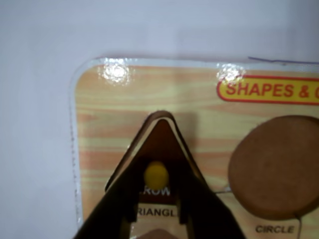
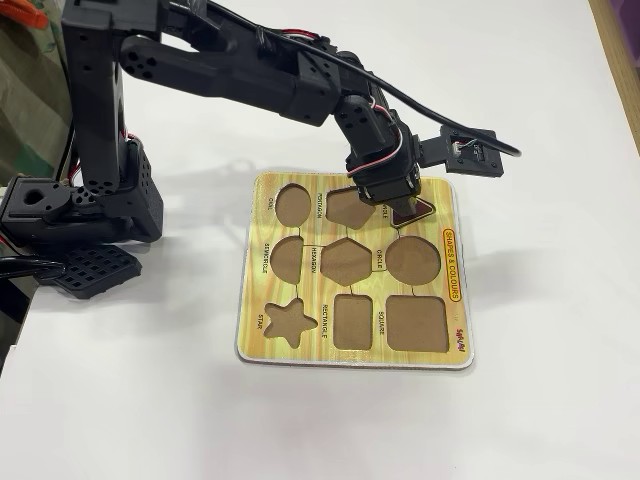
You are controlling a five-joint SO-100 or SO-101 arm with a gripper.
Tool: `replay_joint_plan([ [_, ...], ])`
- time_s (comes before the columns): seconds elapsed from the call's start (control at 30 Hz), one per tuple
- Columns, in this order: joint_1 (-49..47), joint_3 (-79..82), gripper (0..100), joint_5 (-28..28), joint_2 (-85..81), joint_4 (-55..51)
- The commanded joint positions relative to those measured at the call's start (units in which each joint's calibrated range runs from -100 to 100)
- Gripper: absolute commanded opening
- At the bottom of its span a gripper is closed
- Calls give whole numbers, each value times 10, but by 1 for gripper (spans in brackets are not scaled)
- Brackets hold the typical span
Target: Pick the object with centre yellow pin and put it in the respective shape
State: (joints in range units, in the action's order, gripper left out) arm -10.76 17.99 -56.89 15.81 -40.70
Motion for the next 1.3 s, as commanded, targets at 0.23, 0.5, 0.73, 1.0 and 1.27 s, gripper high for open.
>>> replay_joint_plan([
  [0.23,2,-24,1,3,-5,46],
  [0.5,-3,-21,3,3,-5,44],
  [0.73,-4,-24,25,-3,-13,51],
  [1.0,-3,49,25,-4,-137,51],
  [1.27,8,209,25,-4,-297,51],
])
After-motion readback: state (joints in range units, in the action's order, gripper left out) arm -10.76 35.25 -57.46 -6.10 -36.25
